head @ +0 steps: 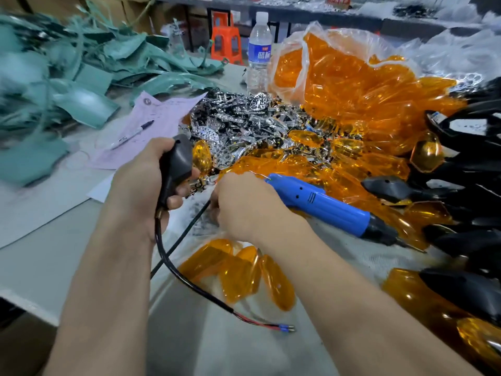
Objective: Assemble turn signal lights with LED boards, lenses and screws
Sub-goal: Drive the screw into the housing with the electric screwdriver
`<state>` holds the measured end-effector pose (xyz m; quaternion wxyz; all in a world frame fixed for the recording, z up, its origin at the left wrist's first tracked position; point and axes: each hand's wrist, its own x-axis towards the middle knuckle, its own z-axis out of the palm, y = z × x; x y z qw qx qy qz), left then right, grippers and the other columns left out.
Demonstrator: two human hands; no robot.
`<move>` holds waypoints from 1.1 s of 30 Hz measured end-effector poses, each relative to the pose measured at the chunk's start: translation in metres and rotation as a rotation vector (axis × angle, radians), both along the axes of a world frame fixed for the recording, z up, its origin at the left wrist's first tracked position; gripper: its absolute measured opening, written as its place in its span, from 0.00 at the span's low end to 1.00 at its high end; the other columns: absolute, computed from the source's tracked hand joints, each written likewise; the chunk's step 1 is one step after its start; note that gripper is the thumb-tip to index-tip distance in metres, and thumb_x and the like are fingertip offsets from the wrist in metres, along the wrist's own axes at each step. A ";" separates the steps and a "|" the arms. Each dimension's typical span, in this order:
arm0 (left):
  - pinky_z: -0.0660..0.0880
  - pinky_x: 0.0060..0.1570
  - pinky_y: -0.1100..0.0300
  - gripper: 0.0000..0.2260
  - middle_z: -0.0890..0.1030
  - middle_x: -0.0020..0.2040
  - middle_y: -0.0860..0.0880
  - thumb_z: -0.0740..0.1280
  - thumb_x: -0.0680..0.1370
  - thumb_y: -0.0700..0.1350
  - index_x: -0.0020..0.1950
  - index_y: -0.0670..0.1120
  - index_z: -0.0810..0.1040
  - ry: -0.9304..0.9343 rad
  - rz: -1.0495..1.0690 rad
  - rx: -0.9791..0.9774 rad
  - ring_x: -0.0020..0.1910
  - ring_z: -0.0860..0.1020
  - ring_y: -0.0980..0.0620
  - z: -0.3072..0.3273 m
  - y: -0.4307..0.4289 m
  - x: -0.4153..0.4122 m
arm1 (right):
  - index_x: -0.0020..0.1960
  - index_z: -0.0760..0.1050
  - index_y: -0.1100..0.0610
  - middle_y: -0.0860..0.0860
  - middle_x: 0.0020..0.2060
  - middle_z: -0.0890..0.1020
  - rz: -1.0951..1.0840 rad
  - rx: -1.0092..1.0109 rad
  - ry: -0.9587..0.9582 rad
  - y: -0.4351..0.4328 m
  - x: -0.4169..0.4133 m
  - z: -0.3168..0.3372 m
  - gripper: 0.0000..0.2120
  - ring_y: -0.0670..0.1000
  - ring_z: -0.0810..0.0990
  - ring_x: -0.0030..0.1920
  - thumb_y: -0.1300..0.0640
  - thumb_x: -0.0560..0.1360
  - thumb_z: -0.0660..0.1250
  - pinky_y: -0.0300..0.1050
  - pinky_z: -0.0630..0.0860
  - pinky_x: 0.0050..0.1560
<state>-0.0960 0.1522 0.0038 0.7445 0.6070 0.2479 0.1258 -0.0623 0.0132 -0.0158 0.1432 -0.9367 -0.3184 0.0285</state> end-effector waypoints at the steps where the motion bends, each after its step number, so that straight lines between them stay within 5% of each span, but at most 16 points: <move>1: 0.58 0.14 0.67 0.14 0.81 0.34 0.42 0.61 0.84 0.50 0.53 0.39 0.78 -0.040 0.027 -0.050 0.21 0.68 0.53 -0.005 0.001 -0.003 | 0.49 0.77 0.53 0.50 0.35 0.69 -0.022 -0.018 -0.035 0.000 -0.002 0.001 0.02 0.56 0.71 0.40 0.56 0.78 0.67 0.45 0.63 0.34; 3: 0.59 0.15 0.67 0.16 0.81 0.36 0.42 0.62 0.83 0.51 0.56 0.37 0.78 -0.045 0.023 -0.067 0.23 0.68 0.52 -0.013 0.002 -0.011 | 0.45 0.71 0.53 0.49 0.33 0.66 -0.077 -0.007 -0.095 -0.001 -0.004 0.002 0.04 0.56 0.70 0.39 0.58 0.77 0.66 0.48 0.63 0.37; 10: 0.59 0.15 0.67 0.17 0.82 0.37 0.43 0.63 0.83 0.52 0.59 0.39 0.78 -0.036 -0.013 -0.124 0.24 0.69 0.53 -0.023 0.009 -0.006 | 0.48 0.76 0.53 0.51 0.36 0.72 -0.308 0.033 -0.094 -0.014 0.000 0.001 0.05 0.53 0.72 0.36 0.61 0.74 0.68 0.50 0.69 0.39; 14: 0.59 0.15 0.67 0.20 0.82 0.36 0.44 0.63 0.82 0.53 0.61 0.37 0.78 -0.005 -0.054 -0.105 0.23 0.69 0.53 -0.021 0.003 -0.003 | 0.46 0.78 0.54 0.50 0.37 0.76 -0.182 -0.060 0.089 -0.008 0.002 -0.006 0.10 0.55 0.77 0.40 0.49 0.71 0.74 0.45 0.71 0.37; 19: 0.59 0.14 0.70 0.18 0.80 0.29 0.46 0.59 0.85 0.52 0.51 0.37 0.77 -0.016 -0.096 -0.140 0.19 0.68 0.54 -0.011 -0.004 -0.001 | 0.42 0.74 0.52 0.47 0.31 0.67 -0.171 0.079 -0.096 0.005 0.001 -0.022 0.16 0.54 0.71 0.36 0.39 0.74 0.70 0.46 0.64 0.38; 23: 0.58 0.14 0.69 0.22 0.77 0.28 0.44 0.59 0.84 0.53 0.43 0.37 0.79 0.028 -0.114 -0.115 0.19 0.67 0.53 -0.012 0.002 -0.001 | 0.42 0.82 0.50 0.48 0.32 0.74 0.000 0.164 -0.037 0.010 0.002 -0.018 0.02 0.58 0.78 0.39 0.53 0.72 0.73 0.46 0.72 0.37; 26: 0.57 0.14 0.70 0.25 0.76 0.28 0.44 0.59 0.84 0.55 0.40 0.36 0.79 0.062 -0.123 -0.112 0.18 0.66 0.52 -0.013 0.006 -0.001 | 0.50 0.86 0.46 0.50 0.38 0.81 0.024 0.108 0.005 0.008 0.007 -0.018 0.12 0.56 0.79 0.41 0.60 0.72 0.71 0.46 0.75 0.39; 30: 0.59 0.15 0.70 0.24 0.77 0.28 0.42 0.60 0.84 0.54 0.40 0.36 0.80 0.053 -0.123 -0.126 0.18 0.66 0.52 -0.014 0.004 0.000 | 0.50 0.77 0.52 0.50 0.37 0.71 -0.037 0.030 -0.164 0.012 0.004 -0.022 0.03 0.56 0.73 0.43 0.53 0.78 0.67 0.47 0.64 0.39; 33: 0.59 0.15 0.71 0.25 0.74 0.24 0.44 0.59 0.84 0.54 0.38 0.36 0.77 0.088 -0.145 -0.128 0.15 0.65 0.52 -0.008 0.000 0.000 | 0.41 0.61 0.53 0.49 0.33 0.66 0.006 0.026 -0.194 0.017 0.003 -0.018 0.15 0.57 0.67 0.38 0.54 0.78 0.67 0.48 0.62 0.37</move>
